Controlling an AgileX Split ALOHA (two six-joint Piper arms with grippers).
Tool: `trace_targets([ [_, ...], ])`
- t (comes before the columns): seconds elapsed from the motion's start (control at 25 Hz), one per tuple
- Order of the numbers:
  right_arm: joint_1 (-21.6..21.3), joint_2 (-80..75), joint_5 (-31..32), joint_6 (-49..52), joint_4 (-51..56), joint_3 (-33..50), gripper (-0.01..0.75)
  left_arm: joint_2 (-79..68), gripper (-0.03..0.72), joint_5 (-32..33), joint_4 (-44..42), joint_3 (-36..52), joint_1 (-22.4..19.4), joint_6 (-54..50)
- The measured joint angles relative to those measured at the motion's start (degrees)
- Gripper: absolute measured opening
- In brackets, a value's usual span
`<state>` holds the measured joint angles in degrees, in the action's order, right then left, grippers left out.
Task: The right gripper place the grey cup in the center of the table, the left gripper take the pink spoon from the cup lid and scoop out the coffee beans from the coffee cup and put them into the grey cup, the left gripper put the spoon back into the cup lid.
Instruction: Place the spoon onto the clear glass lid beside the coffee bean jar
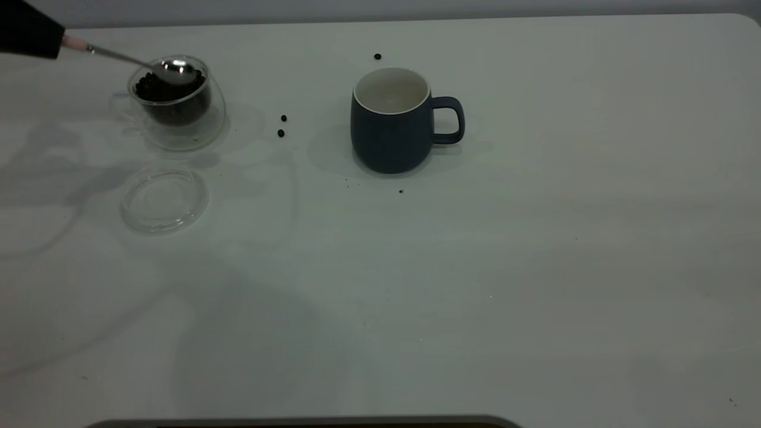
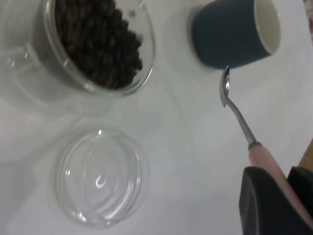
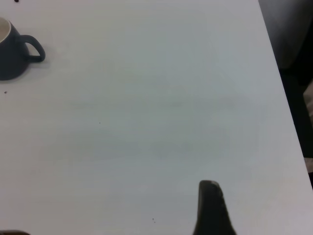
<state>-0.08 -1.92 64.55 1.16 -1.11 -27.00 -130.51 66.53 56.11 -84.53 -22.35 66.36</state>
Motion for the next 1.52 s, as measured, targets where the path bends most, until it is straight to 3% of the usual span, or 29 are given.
trace_targets([
  [0.32,0.00,0.00,0.00,0.00,0.00,0.00,0.531,-6.14,0.119,0.06,-6.38,0.00,-0.91,-2.84],
  [1.52,0.00,0.00,0.00,0.00,0.00,0.00,0.531,-12.35,0.119,-4.82,-8.48,-0.31,-2.54,-12.12],
])
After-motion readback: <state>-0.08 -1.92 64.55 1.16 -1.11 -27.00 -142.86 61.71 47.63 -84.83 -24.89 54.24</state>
